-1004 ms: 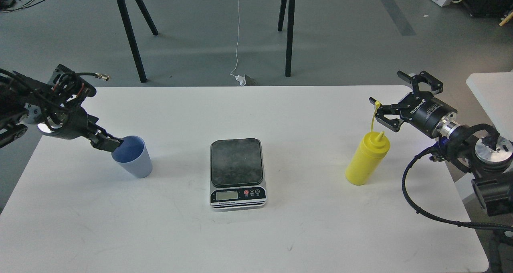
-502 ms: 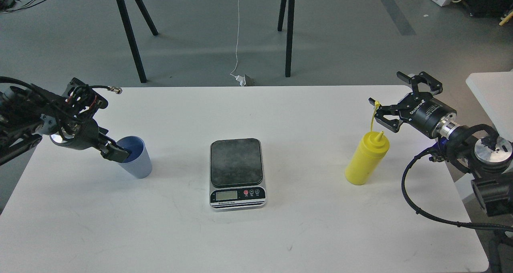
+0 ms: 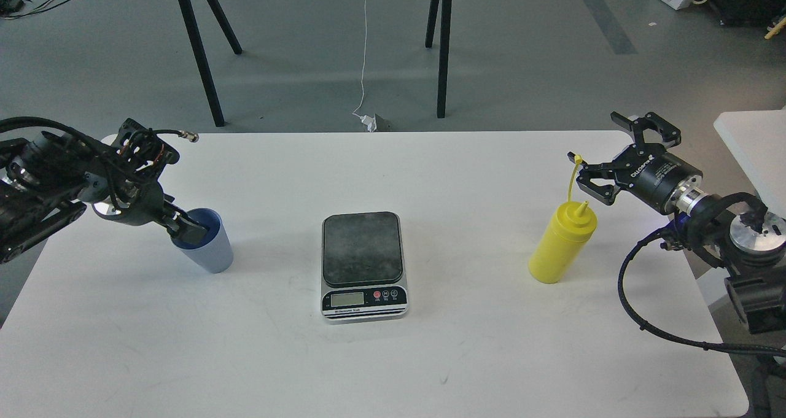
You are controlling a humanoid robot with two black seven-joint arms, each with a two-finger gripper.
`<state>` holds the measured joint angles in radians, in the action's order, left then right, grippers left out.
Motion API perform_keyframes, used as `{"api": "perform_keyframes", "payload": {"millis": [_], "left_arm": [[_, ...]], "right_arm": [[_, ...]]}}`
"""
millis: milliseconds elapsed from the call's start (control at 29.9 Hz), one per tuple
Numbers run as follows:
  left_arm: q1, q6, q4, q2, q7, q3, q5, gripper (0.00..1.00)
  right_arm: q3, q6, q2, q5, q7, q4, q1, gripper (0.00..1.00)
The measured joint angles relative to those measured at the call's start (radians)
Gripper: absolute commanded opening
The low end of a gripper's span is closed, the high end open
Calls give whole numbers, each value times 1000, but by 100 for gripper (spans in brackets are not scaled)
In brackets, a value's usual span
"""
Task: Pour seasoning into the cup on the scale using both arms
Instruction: 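Grasp the blue cup rim with the left gripper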
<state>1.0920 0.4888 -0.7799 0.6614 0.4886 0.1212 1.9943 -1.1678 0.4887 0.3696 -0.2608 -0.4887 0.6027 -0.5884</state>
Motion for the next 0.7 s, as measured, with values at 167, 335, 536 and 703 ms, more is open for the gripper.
{"api": "perform_keyframes", "payload": {"millis": [167, 335, 536, 703], "left_arm": [[-4, 0, 1, 1, 0, 0, 1, 39], [-11, 0, 1, 1, 0, 0, 1, 24], [-20, 0, -3, 1, 0, 0, 1, 17], [-21, 0, -3, 9, 0, 0, -9, 9]], "right_arm": [[0, 0, 0, 0, 0, 0, 9, 97], [-1, 0, 0, 0, 0, 0, 13, 97], [-1, 0, 1, 0, 0, 0, 16, 97], [-2, 0, 2, 0, 0, 0, 22, 97]]}}
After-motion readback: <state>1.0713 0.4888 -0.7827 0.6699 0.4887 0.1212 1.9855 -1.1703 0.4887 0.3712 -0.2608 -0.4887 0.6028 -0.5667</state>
